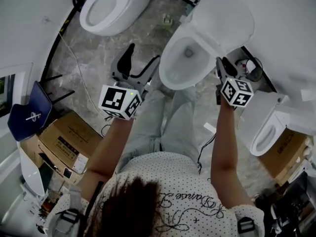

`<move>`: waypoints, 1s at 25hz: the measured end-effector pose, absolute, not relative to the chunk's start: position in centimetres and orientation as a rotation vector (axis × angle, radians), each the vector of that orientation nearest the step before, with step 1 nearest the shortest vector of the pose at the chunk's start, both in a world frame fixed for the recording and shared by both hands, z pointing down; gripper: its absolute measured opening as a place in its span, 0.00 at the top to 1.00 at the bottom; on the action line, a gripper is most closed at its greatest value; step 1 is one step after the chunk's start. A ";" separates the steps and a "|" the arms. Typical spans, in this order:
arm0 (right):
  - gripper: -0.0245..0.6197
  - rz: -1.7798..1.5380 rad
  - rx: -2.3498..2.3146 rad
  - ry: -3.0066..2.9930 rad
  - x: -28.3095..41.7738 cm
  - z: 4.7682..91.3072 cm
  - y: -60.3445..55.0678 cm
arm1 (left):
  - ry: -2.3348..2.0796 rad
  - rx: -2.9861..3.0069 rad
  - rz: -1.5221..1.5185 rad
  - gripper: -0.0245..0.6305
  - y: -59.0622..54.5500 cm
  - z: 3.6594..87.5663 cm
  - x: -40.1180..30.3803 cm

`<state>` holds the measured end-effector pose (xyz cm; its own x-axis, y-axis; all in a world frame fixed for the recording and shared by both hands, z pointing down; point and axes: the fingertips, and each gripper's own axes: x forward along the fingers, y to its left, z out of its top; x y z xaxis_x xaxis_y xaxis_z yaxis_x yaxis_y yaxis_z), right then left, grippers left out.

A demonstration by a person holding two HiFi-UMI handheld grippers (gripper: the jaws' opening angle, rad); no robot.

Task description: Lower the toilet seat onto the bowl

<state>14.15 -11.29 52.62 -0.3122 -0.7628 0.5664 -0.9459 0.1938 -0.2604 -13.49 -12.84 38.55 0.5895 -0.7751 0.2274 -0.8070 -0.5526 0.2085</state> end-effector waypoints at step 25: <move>0.83 0.889 1.525 -2.118 7.1 59.7 -2.7 | -1.258 2.494 0.240 0.74 -7.5 44.4 -15.9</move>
<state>7.09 -2.65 59.69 -0.3375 -0.6979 0.6317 -0.9397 0.2099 -0.2701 -15.86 -7.53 44.39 0.5943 -0.7475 0.2968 -0.8042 -0.5519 0.2205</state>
